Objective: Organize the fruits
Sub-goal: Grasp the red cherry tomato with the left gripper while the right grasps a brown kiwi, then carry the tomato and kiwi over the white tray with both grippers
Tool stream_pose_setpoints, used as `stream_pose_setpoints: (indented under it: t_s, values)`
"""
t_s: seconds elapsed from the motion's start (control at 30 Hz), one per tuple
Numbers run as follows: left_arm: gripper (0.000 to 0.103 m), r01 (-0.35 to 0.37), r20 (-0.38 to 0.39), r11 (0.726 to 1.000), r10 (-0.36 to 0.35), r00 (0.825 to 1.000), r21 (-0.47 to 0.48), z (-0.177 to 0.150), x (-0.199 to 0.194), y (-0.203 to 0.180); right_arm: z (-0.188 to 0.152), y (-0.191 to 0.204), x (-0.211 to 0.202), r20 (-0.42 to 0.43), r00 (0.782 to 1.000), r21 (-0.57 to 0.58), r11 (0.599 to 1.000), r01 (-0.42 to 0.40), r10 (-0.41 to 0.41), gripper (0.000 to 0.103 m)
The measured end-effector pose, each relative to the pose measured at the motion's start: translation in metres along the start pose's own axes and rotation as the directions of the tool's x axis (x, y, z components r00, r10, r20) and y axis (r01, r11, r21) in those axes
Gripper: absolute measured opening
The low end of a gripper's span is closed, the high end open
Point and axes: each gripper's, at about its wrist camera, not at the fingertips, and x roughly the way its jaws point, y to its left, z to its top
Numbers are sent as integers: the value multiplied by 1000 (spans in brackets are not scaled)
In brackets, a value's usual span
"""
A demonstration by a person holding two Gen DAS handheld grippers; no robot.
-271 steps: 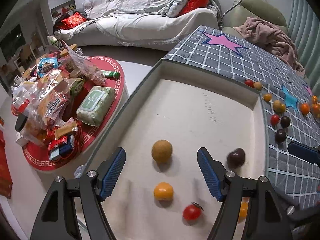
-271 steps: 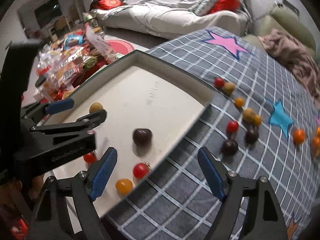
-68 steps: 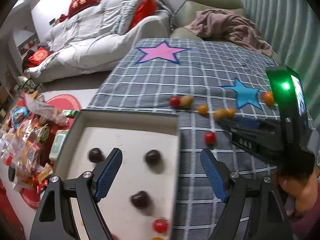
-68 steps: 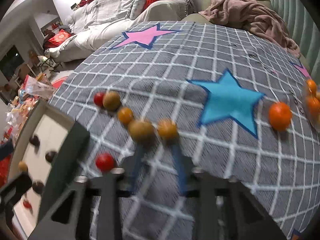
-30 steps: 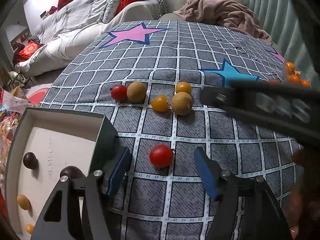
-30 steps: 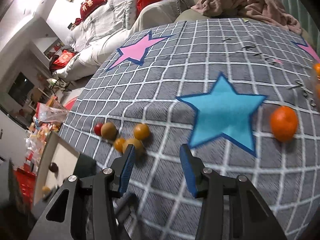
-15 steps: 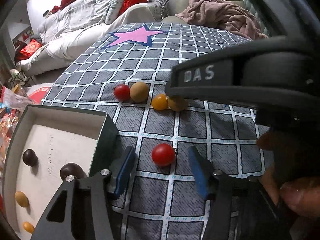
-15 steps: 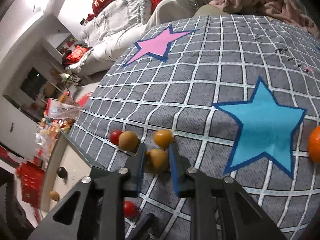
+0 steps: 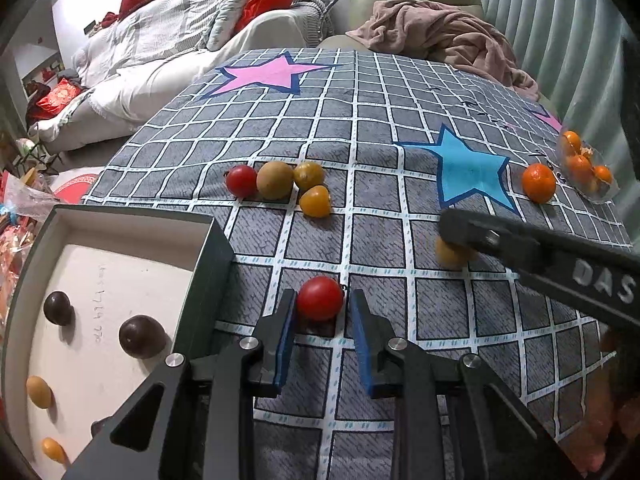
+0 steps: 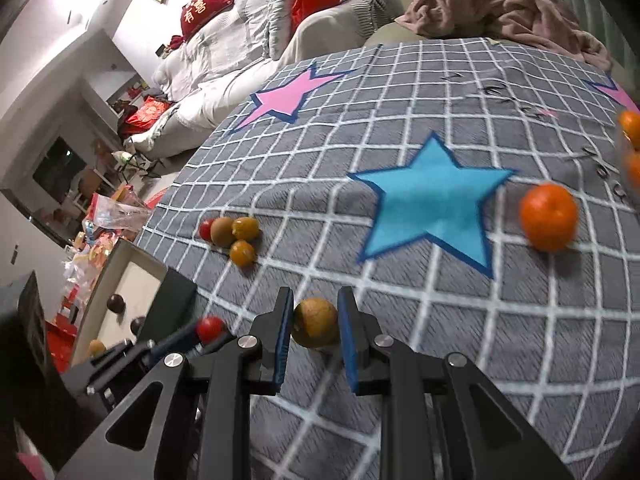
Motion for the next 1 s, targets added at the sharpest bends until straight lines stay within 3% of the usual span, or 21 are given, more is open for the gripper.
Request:
stream_pose_setpoints:
  t_s: [0.3, 0.63, 1.0]
  values:
    - [30, -5, 7, 1000, 5, 1000, 8, 1, -1, 1, -35, -14, -26, 21, 1000, 26, 1000, -17, 16, 24]
    - [30, -14, 32, 1000, 14, 999, 15, 7, 4, -5, -66, -13, -44, 38, 999, -41, 999, 17, -16, 24]
    - [30, -13, 49, 1000, 12, 999, 17, 12, 9, -7, -52, -12, -27, 43, 998, -34, 998, 44, -42, 30]
